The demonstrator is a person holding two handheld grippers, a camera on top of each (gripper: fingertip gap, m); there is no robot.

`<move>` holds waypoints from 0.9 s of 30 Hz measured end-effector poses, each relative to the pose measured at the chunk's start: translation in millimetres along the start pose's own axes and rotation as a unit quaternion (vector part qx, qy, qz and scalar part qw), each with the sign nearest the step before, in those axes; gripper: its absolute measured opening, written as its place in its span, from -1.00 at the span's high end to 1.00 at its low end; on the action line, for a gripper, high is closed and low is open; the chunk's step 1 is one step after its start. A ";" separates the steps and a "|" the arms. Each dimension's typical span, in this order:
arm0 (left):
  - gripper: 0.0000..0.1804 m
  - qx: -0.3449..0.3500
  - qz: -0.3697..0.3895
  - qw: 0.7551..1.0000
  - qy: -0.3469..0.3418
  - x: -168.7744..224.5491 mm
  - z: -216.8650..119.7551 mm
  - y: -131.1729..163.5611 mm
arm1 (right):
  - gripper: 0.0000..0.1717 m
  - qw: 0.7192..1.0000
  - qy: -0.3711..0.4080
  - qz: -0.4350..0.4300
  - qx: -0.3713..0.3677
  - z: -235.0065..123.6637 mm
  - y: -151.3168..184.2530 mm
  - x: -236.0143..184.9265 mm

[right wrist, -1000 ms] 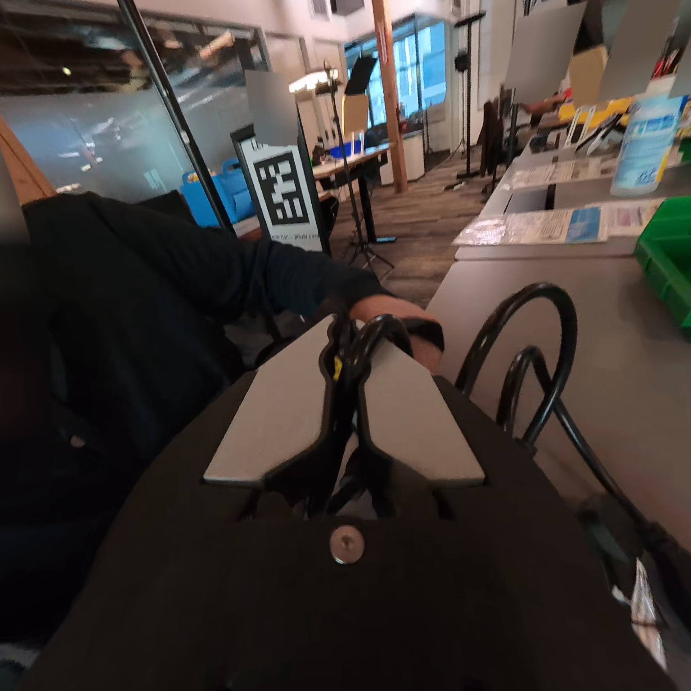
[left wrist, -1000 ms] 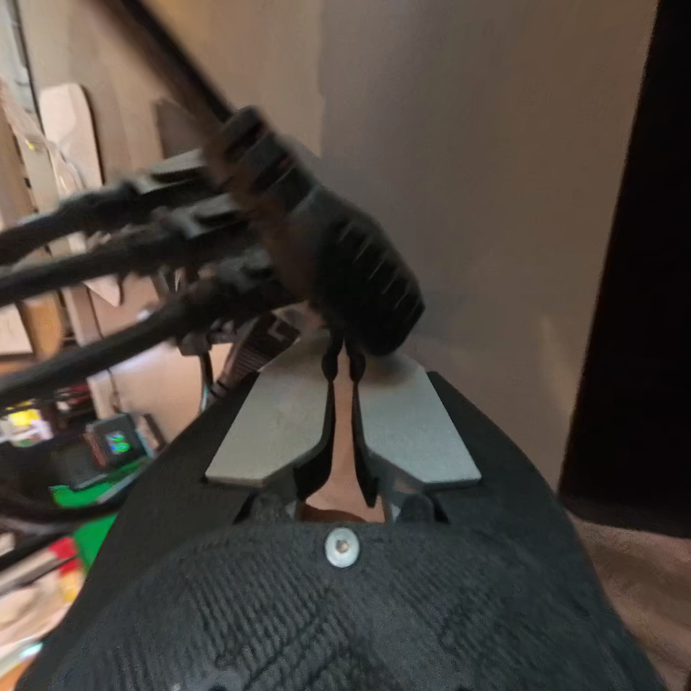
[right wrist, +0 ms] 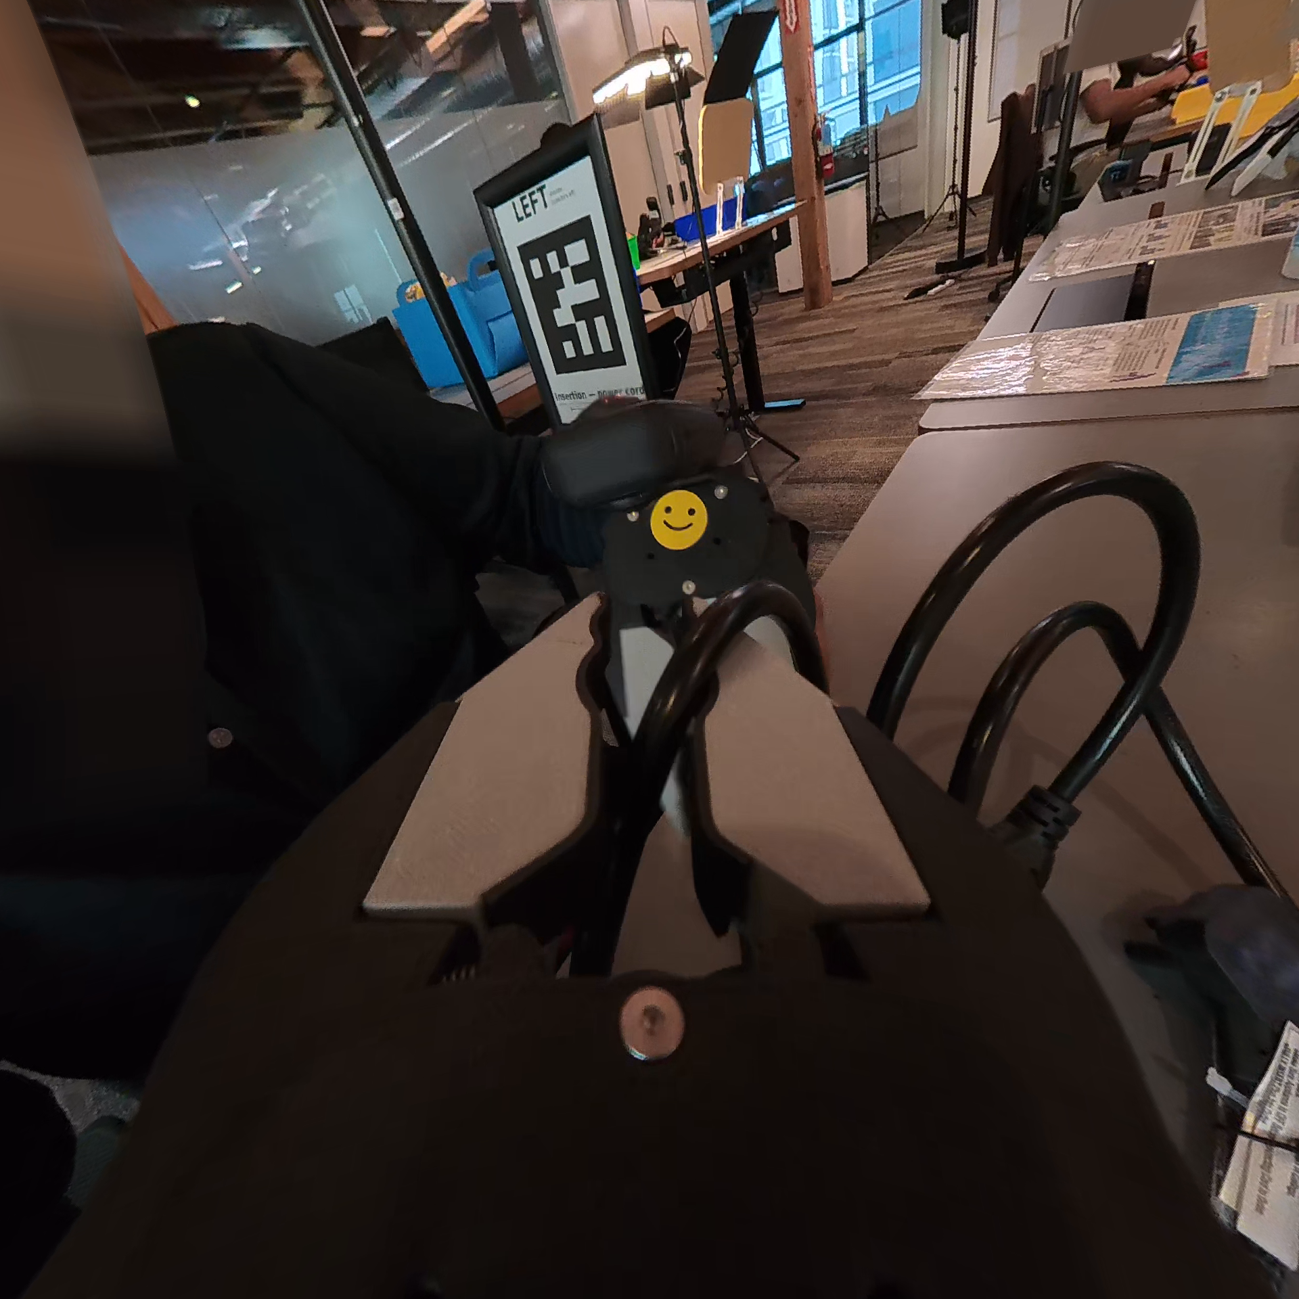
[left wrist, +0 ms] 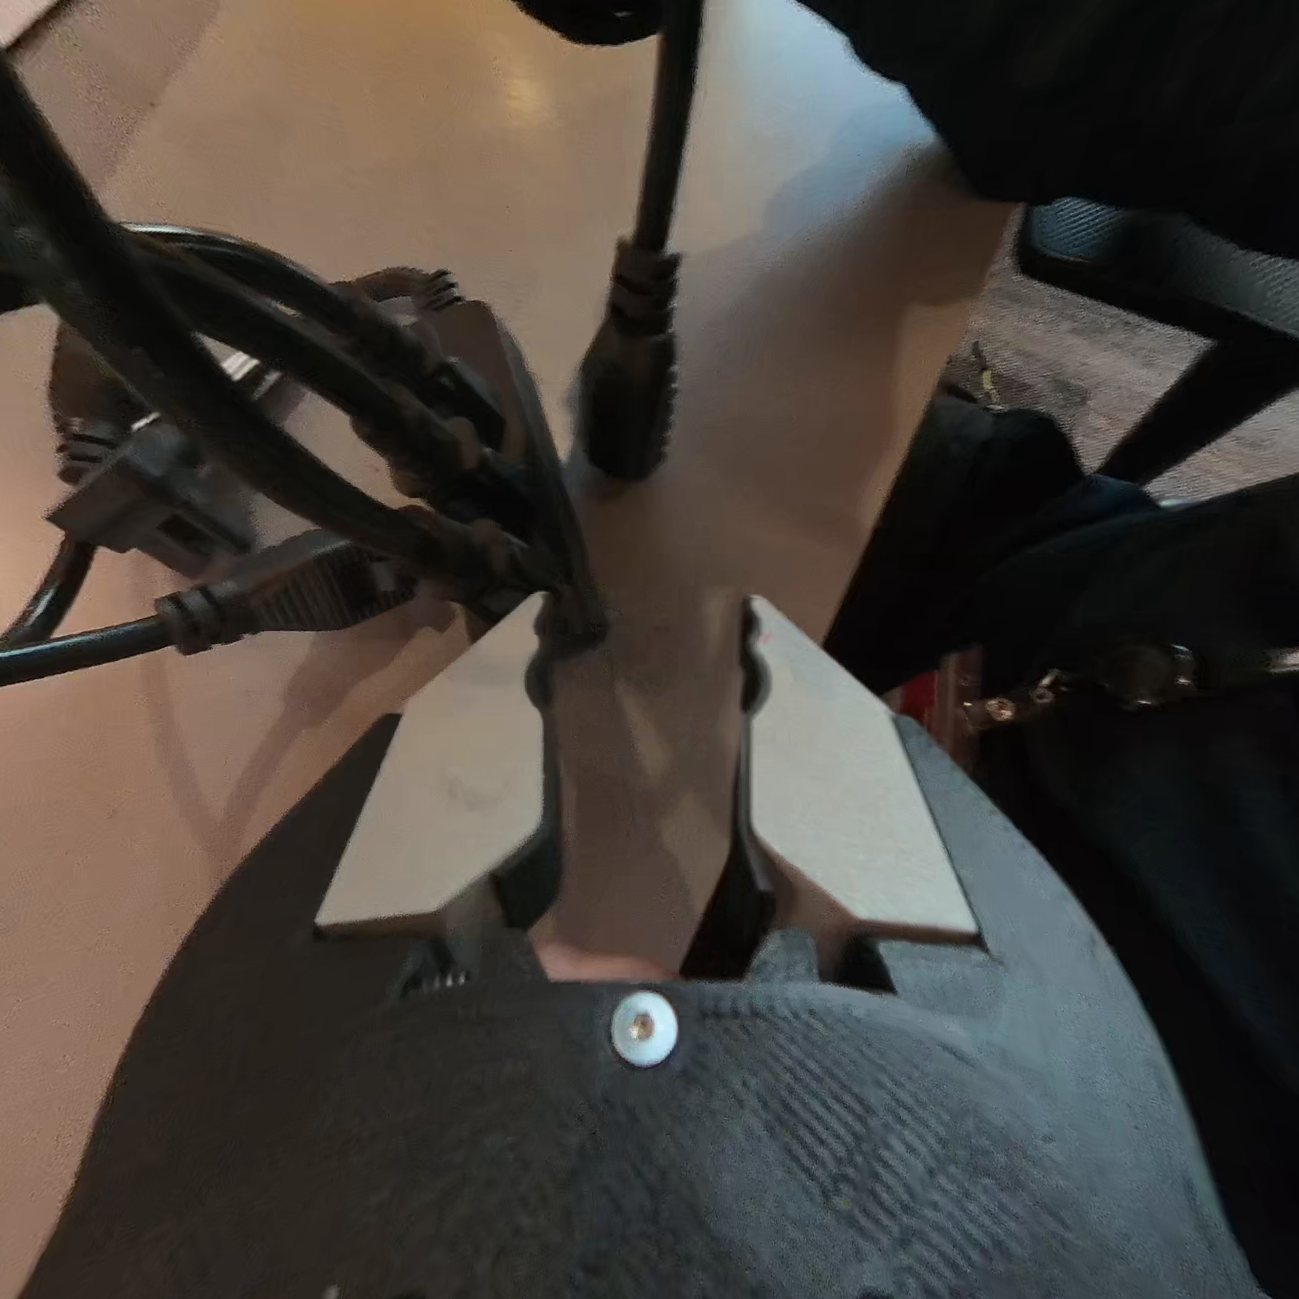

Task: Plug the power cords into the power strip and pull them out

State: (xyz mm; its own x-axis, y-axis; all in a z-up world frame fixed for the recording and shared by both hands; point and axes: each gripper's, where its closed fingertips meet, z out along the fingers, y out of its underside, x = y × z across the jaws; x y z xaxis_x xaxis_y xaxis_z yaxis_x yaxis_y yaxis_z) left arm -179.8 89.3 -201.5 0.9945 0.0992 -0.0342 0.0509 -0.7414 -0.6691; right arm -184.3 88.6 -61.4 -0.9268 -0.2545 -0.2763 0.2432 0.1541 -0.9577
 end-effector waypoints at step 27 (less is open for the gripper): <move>0.74 0.034 0.026 0.999 -0.015 -39.9 3.0 -3.7 | 0.64 0.999 -0.021 -0.002 -0.039 -16.5 10.4 -10.5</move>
State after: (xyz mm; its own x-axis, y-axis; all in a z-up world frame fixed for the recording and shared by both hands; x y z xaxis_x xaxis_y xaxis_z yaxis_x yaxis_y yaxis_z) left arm -219.9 90.0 -199.9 0.9923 0.0819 -0.0926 -0.0089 -0.7001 -0.7140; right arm -176.7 108.6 -67.2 -0.9146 -0.2946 -0.2770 0.2145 0.2272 -0.9499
